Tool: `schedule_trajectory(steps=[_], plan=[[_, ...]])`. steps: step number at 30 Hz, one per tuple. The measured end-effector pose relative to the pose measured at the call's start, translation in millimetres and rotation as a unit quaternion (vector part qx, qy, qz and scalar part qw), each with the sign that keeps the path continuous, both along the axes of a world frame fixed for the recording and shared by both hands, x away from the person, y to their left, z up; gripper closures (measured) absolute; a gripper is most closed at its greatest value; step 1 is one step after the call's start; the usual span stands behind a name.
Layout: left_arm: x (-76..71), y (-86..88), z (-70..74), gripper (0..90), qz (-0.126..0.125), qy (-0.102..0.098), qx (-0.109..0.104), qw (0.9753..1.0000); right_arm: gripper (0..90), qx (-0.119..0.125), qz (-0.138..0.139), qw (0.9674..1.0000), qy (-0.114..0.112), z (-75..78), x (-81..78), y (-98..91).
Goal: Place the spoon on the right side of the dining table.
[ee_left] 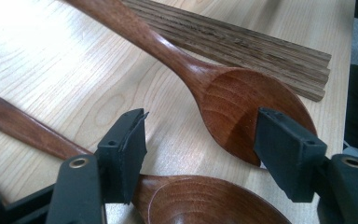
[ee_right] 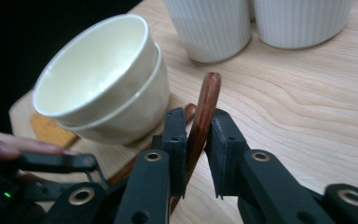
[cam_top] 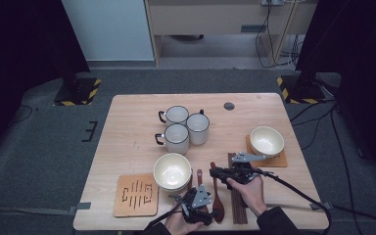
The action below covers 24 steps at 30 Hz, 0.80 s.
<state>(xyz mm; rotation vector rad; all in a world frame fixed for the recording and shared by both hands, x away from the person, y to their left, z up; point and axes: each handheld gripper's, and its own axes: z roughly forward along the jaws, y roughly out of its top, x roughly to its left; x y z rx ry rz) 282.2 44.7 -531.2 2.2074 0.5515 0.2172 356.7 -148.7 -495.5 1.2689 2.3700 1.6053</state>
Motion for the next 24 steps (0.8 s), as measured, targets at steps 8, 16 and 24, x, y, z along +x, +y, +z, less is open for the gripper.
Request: schedule_trajectory(steps=[8, 16, 24], plan=[[0.3, -0.3, -0.2, 33.5, 0.000, 0.000, -0.001, 1.0000, 82.3, 0.037, -0.002, 0.9992, 0.018, -0.3, -1.0, 1.1], [-0.1, -1.0, -0.2, 34.0, -0.001, -0.002, 0.000, 1.0000, 84.8, 0.069, -0.002, 0.9970, 0.035, 0.3, -2.6, 3.2], [-2.0, -2.3, 1.1, 35.7, -0.003, -0.006, 0.007, 1.0000, 84.9, 0.071, -0.003, 0.9969, 0.033, 2.1, -2.6, 2.3]])
